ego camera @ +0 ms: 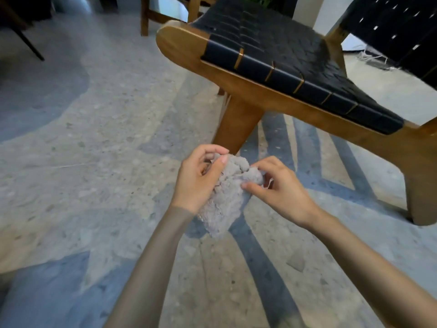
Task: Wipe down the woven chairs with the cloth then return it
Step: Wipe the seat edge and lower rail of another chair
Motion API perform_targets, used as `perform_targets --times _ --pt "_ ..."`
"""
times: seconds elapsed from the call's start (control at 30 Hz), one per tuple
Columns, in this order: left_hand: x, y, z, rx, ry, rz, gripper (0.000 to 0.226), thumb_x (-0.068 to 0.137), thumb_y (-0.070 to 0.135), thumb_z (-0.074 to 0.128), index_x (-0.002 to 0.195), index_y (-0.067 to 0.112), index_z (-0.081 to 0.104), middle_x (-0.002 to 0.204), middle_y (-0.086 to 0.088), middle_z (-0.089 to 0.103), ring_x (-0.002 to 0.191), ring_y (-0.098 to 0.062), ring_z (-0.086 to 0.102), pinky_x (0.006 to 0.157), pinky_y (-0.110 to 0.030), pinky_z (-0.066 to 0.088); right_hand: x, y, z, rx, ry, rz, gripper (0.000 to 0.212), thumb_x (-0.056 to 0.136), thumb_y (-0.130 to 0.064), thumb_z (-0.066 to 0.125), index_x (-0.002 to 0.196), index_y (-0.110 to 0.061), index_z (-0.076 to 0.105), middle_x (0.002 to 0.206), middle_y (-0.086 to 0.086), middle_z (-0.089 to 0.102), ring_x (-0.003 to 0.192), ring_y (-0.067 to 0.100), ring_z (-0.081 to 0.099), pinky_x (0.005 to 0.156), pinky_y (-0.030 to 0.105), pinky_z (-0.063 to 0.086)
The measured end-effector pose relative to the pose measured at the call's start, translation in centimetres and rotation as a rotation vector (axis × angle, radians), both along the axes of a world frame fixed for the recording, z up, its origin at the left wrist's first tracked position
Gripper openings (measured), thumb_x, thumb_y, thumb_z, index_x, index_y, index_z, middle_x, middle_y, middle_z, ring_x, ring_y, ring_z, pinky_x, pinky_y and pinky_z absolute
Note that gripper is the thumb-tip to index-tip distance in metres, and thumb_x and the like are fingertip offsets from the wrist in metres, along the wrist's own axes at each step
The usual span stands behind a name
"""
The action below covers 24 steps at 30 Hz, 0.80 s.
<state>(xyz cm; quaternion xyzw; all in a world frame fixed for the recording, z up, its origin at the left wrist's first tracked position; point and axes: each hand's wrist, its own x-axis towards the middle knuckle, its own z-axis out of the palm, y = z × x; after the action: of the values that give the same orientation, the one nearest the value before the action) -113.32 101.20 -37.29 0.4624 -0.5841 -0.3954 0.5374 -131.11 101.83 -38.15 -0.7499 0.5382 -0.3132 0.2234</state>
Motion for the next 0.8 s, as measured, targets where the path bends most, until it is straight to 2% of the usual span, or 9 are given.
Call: perform_targets --times 0.13,0.23,0.33,0.43,0.5,0.6,0.7,0.77,0.8 --pt "0.1 0.5 -1.6 0.049 -0.015 0.033 0.013 0.091 0.006 0.06 0.095 0.017 0.064 0.101 0.001 0.065 0.084 -0.004 0.058 0.075 -0.013 0.045 -0.2 0.5 -1.0 -0.01 -0.064 -0.057 0.014 0.087 -0.016 0.067 0.09 -0.029 0.062 0.084 -0.018 0.065 0.074 0.0 0.057 0.062 0.012 0.038" --pt "0.0 0.5 -2.6 0.105 -0.127 0.079 0.021 0.092 0.018 0.06 0.109 0.029 0.06 0.119 0.002 0.053 0.096 0.005 0.051 0.086 -0.011 0.041 -0.4 0.7 -0.9 -0.091 -0.066 -0.085 0.03 0.089 -0.011 0.061 0.09 -0.041 0.061 0.078 -0.036 0.061 0.072 -0.008 0.058 0.064 0.01 0.041" --pt "0.1 0.9 -3.3 0.267 -0.11 0.091 0.05 0.082 0.045 0.063 0.129 0.039 0.046 0.125 0.01 0.034 0.1 0.014 0.043 0.097 -0.018 0.038 -0.4 0.5 -0.4 -0.101 -0.113 -0.126 0.022 0.093 -0.016 0.058 0.097 -0.036 0.066 0.082 -0.022 0.068 0.076 0.002 0.063 0.072 0.029 0.052" --pt "0.4 1.9 -3.9 0.338 -0.046 -0.024 0.088 0.062 0.055 0.072 0.14 0.036 0.036 0.137 0.009 0.041 0.117 -0.001 0.049 0.101 -0.03 0.045 -0.1 0.1 0.0 -0.088 -0.21 -0.165 0.011 0.096 -0.024 0.055 0.098 -0.031 0.064 0.083 -0.006 0.068 0.073 0.016 0.065 0.07 0.048 0.052" --pt "0.5 2.4 -4.1 0.288 -0.018 -0.038 0.081 0.062 0.043 0.079 0.135 0.032 0.045 0.129 0.012 0.053 0.114 -0.001 0.055 0.089 -0.02 0.05 0.1 0.0 0.2 -0.066 -0.288 -0.183 0.009 0.096 -0.026 0.055 0.098 -0.031 0.062 0.082 -0.001 0.067 0.071 0.022 0.065 0.068 0.052 0.052" --pt "0.8 2.0 -3.7 0.118 -0.001 0.079 0.04 0.073 0.02 0.079 0.109 0.02 0.062 0.101 0.011 0.068 0.092 0.0 0.064 0.071 -0.012 0.05 0.1 -0.1 0.3 -0.007 -0.266 -0.211 0.003 0.093 -0.029 0.057 0.092 -0.032 0.058 0.081 0.005 0.066 0.072 0.023 0.064 0.067 0.051 0.053" --pt "1.7 1.2 -2.7 0.032 -0.011 0.146 0.028 0.073 0.008 0.079 0.088 0.023 0.062 0.082 0.012 0.068 0.076 0.0 0.064 0.066 -0.014 0.051 -0.4 -0.2 -0.2 0.023 -0.124 -0.252 0.015 0.086 -0.027 0.067 0.084 -0.026 0.052 0.07 -0.005 0.061 0.057 0.005 0.055 0.052 0.026 0.045" --pt "2.5 0.6 -1.8 -0.006 -0.081 0.096 0.024 0.073 0.009 0.078 0.083 0.024 0.062 0.079 0.014 0.068 0.074 0.002 0.063 0.065 -0.011 0.048 -0.6 -0.1 0.1 0.041 -0.083 -0.256 0.033 0.081 -0.028 0.073 0.095 -0.032 0.044 0.09 -0.012 0.06 0.069 -0.002 0.052 0.054 0.014 0.039" --pt "2.9 0.4 -1.3 -0.036 -0.171 0.062 0.021 0.075 0.011 0.077 0.08 0.025 0.062 0.077 0.014 0.067 0.071 0.002 0.062 0.064 -0.012 0.047 -0.5 0.0 0.4 0.039 -0.073 -0.228 0.047 0.079 -0.029 0.076 0.107 -0.038 0.04 0.112 -0.012 0.056 0.088 -0.003 0.051 0.067 0.012 0.04"
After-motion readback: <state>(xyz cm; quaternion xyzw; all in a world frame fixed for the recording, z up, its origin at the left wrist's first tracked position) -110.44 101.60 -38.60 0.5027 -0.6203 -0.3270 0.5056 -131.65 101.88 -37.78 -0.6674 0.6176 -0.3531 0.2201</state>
